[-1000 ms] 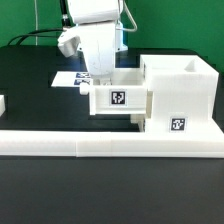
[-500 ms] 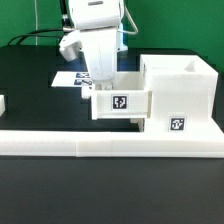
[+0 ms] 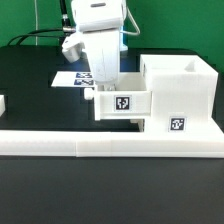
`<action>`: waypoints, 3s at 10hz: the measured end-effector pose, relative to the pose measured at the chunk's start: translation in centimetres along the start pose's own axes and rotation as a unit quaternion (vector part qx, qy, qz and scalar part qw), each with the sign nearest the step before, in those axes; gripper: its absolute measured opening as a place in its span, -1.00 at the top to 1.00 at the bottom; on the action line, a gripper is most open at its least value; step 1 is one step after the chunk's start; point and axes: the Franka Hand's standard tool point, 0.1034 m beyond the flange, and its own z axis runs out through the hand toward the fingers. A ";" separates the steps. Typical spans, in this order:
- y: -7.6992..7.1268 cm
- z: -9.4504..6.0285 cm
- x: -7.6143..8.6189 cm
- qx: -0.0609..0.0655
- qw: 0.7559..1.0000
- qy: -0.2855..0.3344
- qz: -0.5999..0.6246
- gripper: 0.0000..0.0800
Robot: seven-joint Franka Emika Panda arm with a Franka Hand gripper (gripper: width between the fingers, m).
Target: Assemble drawer
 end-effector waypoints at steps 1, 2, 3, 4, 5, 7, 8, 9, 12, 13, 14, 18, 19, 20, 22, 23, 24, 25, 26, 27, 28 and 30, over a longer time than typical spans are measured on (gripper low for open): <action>0.0 0.0 0.2 -0.001 1.000 0.001 -0.002 0.89; 0.0 0.0 0.1 -0.001 1.000 0.001 -0.001 0.89; 0.0 0.0 0.1 0.000 1.000 0.001 0.000 0.89; 0.0 0.1 0.1 -0.001 1.000 0.001 -0.003 0.89; 0.0 0.3 0.1 -0.006 1.000 0.002 -0.009 0.89; 0.2 0.4 0.2 -0.010 1.000 0.001 -0.015 0.89; 0.2 0.5 0.1 -0.011 1.000 -0.002 -0.021 0.89; 0.4 0.4 0.2 -0.016 1.000 -0.003 -0.017 0.89; 0.4 0.5 0.7 -0.026 1.000 -0.003 0.010 0.89; 0.3 0.5 1.0 -0.019 0.999 -0.004 0.027 0.89; 0.2 0.4 1.2 -0.010 0.999 -0.005 0.040 0.89; 0.2 0.5 1.0 -0.006 0.999 -0.005 0.052 0.89; 0.1 0.5 1.0 -0.006 0.999 -0.005 0.052 0.62; 0.1 0.5 0.9 -0.006 0.999 -0.005 0.053 0.62; 0.3 0.3 1.2 -0.008 0.999 -0.004 0.053 -0.10; 0.4 0.1 1.3 -0.006 0.999 -0.005 0.052 -0.10; 0.6 -0.3 1.3 -0.004 0.999 -0.007 0.051 -0.50; 0.7 -0.9 1.2 -0.003 0.999 -0.010 0.051 -0.60; 0.7 -2.0 1.1 -0.002 0.999 -0.015 0.050 -0.60; 0.8 -3.4 0.8 -0.002 0.999 -0.021 0.049 -0.62; 0.7 -4.8 0.1 0.009 0.999 -0.029 0.042 -0.62; 0.9 -6.0 -0.8 0.012 0.999 -0.032 0.042 -0.62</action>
Offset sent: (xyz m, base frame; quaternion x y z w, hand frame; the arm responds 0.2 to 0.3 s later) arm 0.0000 0.0000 0.0000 0.0000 0.0000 0.0000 1.0000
